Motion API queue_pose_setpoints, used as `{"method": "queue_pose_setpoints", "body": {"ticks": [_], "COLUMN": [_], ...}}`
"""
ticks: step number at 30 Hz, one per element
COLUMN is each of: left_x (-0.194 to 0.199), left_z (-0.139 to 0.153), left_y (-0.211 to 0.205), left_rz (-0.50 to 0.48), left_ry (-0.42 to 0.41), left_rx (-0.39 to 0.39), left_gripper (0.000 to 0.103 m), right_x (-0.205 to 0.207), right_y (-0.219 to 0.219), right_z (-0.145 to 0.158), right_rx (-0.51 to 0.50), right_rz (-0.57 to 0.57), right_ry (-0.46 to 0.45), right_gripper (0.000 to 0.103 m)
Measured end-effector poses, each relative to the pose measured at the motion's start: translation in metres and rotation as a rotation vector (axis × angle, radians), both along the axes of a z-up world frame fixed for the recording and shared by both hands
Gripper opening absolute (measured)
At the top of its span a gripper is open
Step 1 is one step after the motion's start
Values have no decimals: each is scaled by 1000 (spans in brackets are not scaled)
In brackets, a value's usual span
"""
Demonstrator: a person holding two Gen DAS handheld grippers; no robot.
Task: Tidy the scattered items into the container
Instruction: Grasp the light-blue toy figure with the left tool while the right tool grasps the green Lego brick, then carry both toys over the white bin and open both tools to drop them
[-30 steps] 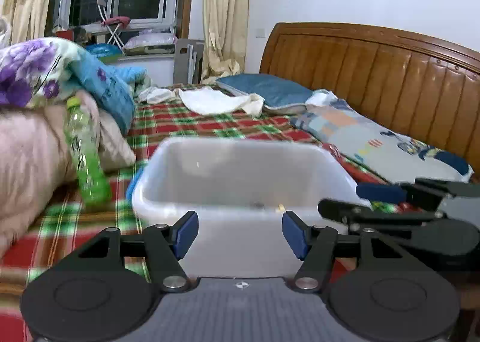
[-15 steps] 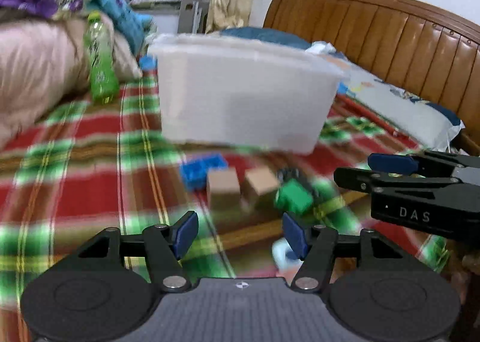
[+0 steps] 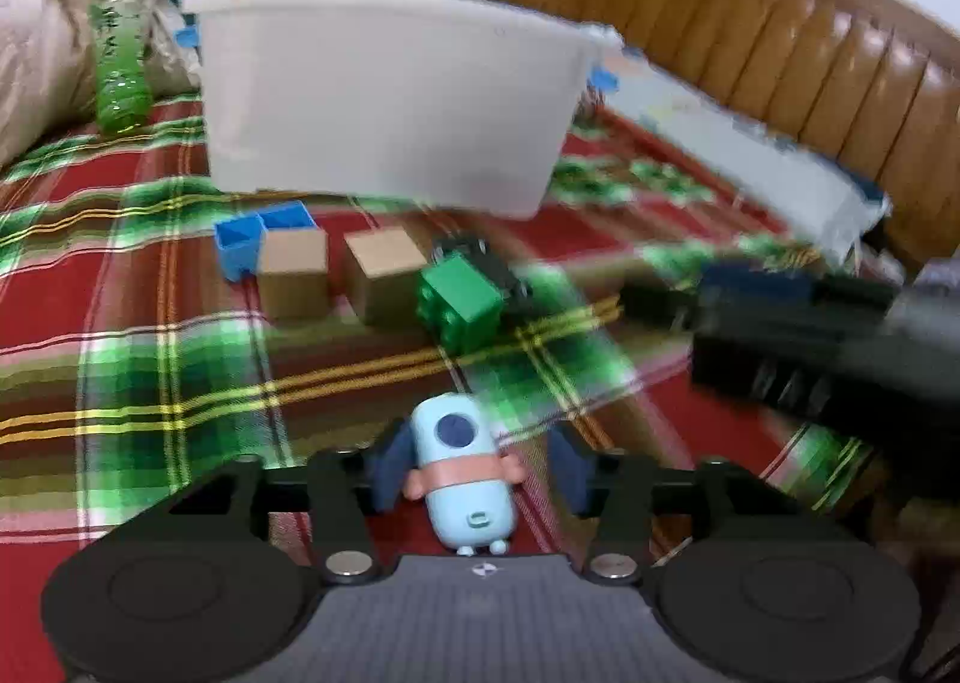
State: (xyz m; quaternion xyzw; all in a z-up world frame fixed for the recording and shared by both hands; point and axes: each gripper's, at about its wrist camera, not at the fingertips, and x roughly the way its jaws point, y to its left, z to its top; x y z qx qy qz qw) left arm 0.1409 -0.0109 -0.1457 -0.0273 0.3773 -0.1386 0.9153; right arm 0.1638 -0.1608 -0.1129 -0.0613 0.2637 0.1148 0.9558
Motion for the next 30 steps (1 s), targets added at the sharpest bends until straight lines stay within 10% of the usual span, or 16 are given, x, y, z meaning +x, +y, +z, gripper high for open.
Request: {"method": "queue_pose_setpoints", "body": {"ticks": [10, 14, 30], "left_x": [-10, -9, -2], "left_z": [0, 1, 72], "left_y": [36, 58, 61], "left_rz": [49, 77, 48], "left_ry": [-30, -17, -192], "left_rx": [126, 98, 10], "left_gripper": [44, 45, 44], "right_x": [9, 18, 14], "right_y": [55, 75, 43], "right_z": [-8, -19, 30], "right_rx": [-24, -86, 3], "right_rz": [216, 211, 129], "right_ry": [23, 47, -8], "right_gripper": [40, 26, 26]}}
